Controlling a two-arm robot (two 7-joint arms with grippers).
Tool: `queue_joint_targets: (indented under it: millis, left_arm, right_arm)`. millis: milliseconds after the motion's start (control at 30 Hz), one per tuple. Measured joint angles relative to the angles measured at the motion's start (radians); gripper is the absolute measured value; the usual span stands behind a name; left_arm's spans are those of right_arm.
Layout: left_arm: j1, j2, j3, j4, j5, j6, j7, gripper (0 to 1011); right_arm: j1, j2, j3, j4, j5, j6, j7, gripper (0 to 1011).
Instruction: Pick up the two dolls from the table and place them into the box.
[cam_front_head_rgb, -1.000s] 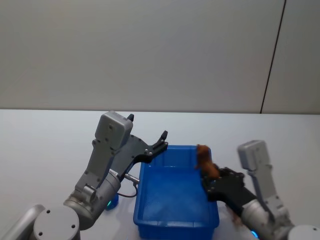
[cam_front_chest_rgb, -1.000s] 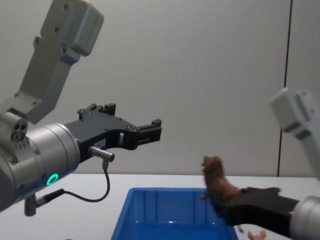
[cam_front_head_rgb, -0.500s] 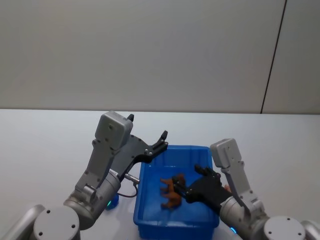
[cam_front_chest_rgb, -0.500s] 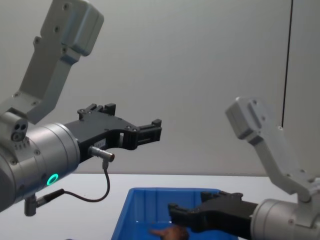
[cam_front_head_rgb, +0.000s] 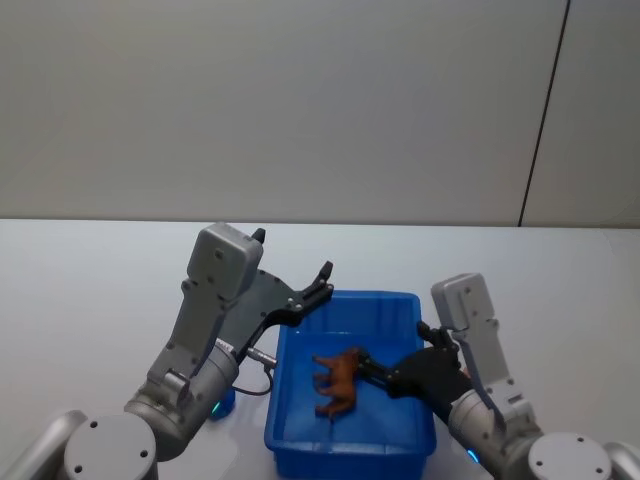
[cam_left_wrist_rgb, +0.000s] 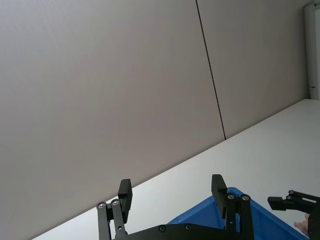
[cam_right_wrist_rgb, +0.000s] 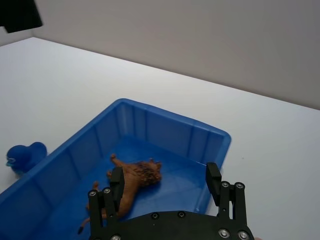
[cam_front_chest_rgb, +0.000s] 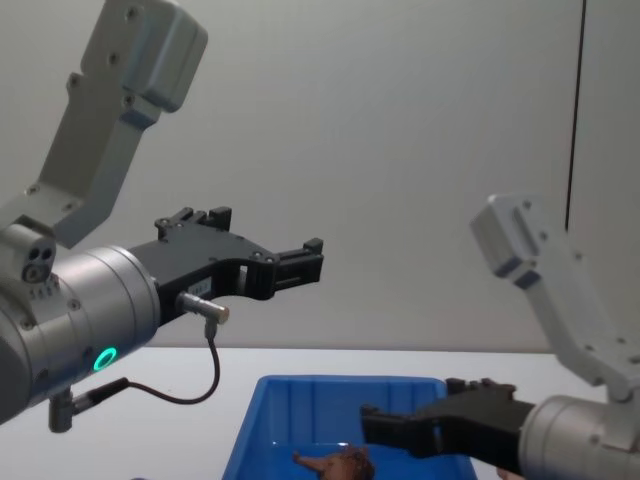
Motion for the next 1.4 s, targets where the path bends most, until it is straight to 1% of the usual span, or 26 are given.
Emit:
queue_joint_targets:
  millis: [200, 300, 467, 733, 1067, 1400]
  left_arm:
    - [0.000, 0.000, 0.000, 0.000, 0.000, 0.000, 0.000, 1001]
    - [0.000, 0.000, 0.000, 0.000, 0.000, 0.000, 0.000, 1001]
    - [0.000, 0.000, 0.000, 0.000, 0.000, 0.000, 0.000, 1001]
    - [0.000, 0.000, 0.000, 0.000, 0.000, 0.000, 0.000, 1001]
    - [0.000, 0.000, 0.000, 0.000, 0.000, 0.000, 0.000, 1001]
    - [0.000, 0.000, 0.000, 0.000, 0.000, 0.000, 0.000, 1001]
  right_arm:
    - [-0.023, 0.012, 0.009, -0.037, 0.007, 0.012, -0.056, 1001]
    - [-0.045, 0.025, 0.017, -0.072, 0.013, 0.024, -0.092, 1001]
    - [-0.073, 0.042, 0.028, -0.113, 0.020, 0.045, -0.133, 1001]
    - [-0.109, 0.064, 0.041, -0.151, 0.028, 0.073, -0.170, 1001]
    - [-0.134, 0.078, 0.050, -0.153, 0.033, 0.091, -0.185, 1001]
    - [-0.136, 0.077, 0.049, -0.099, 0.027, 0.086, -0.165, 1001]
